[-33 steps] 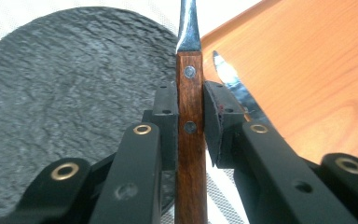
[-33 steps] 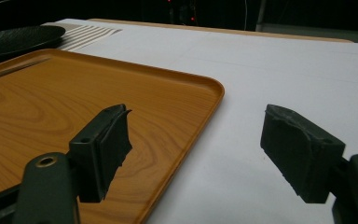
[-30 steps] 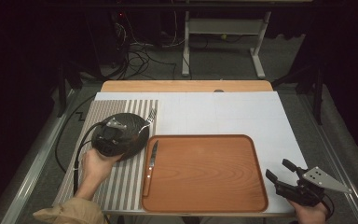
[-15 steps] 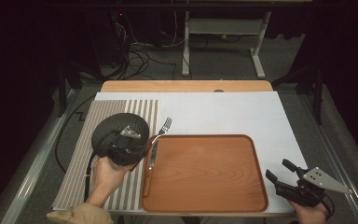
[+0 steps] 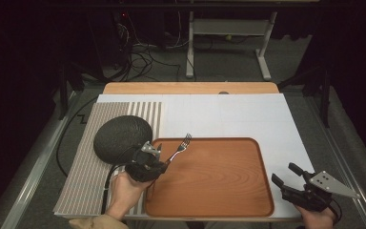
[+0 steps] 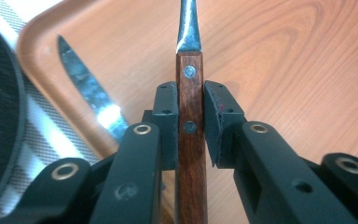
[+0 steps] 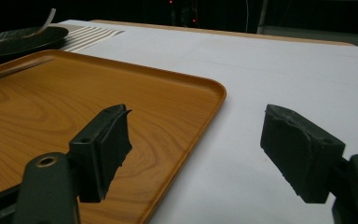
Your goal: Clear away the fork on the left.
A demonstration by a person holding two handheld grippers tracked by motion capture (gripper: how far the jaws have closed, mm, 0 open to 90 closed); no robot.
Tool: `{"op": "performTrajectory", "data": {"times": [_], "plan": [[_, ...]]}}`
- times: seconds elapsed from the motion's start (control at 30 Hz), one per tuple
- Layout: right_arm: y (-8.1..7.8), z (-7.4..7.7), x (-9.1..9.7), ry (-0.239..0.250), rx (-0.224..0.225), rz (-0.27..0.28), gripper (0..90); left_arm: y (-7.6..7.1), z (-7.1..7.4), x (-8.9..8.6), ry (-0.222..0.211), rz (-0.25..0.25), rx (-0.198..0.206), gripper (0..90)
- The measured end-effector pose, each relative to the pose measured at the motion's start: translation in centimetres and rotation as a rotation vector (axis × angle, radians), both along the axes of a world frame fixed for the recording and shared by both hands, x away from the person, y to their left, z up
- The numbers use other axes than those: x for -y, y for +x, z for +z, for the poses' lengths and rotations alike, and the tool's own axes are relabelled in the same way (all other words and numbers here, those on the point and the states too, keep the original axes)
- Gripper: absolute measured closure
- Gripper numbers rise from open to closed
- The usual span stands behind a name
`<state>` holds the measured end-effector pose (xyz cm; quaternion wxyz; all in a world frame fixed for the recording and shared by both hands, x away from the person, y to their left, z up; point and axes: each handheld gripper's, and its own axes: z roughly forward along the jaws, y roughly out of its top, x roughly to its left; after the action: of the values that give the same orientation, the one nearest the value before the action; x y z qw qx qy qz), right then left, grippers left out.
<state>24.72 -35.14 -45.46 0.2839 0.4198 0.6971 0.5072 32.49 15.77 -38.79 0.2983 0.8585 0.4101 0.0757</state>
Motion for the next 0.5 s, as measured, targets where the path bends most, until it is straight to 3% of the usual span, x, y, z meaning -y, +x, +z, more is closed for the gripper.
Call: {"op": "performTrajectory", "data": {"times": [0.5], "plan": [[-0.1, 0.0, 0.0, 0.001, -0.001, 0.001, 24.2, -1.8, -2.3, 3.7, -0.015, -0.046, -0.050, 72.6]]}}
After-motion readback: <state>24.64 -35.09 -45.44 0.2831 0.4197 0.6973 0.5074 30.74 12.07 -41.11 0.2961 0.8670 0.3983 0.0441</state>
